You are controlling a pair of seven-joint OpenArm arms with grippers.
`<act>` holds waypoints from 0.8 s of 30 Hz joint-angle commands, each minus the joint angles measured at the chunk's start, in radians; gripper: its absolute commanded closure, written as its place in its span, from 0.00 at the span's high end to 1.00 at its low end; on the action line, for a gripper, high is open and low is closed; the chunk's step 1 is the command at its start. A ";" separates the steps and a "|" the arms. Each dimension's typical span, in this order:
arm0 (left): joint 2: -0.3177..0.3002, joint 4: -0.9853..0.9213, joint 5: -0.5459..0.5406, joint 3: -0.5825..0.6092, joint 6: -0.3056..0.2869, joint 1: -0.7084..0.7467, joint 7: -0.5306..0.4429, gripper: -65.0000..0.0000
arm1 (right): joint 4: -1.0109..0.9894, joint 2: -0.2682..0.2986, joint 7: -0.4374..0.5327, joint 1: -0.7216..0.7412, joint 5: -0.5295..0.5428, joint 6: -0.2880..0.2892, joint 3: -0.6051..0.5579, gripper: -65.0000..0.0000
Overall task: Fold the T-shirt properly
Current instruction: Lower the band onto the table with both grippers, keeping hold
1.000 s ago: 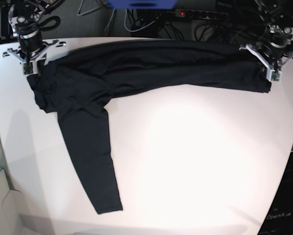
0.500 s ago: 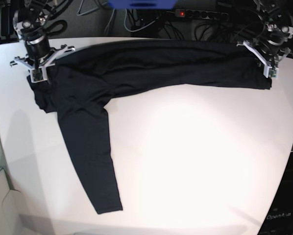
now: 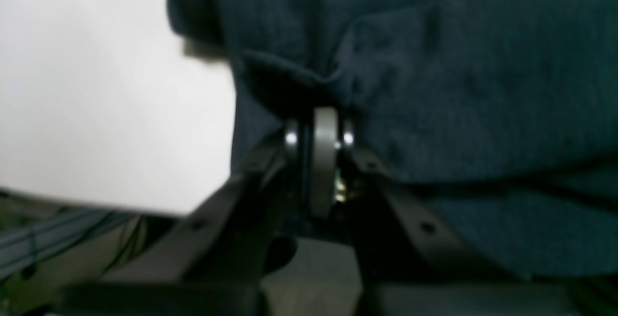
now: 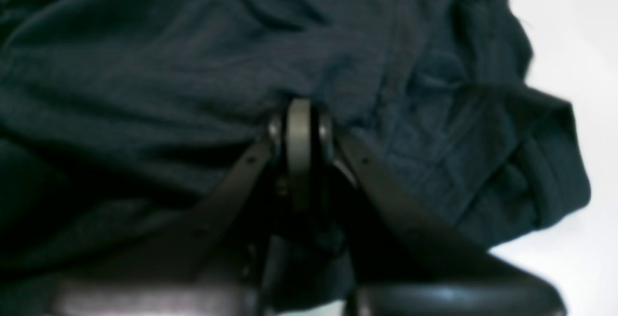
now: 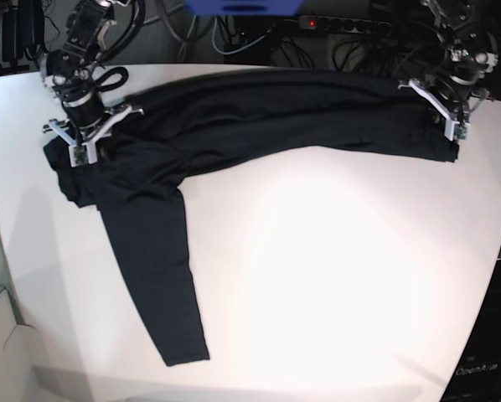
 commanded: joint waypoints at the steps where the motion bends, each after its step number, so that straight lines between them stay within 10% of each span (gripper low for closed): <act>1: -0.003 -0.008 0.007 0.009 -0.007 0.001 0.023 0.00 | -0.017 0.024 -0.028 0.014 -0.026 -0.005 0.026 0.00; 11: -0.003 -0.154 0.007 0.007 -0.007 -0.128 0.023 0.00 | -0.245 0.182 -0.021 0.103 -0.020 -0.005 0.140 0.00; 24: 0.033 -0.177 0.007 0.010 -0.007 -0.189 0.034 0.00 | -0.240 0.150 -0.019 0.025 -0.024 -0.005 0.181 0.00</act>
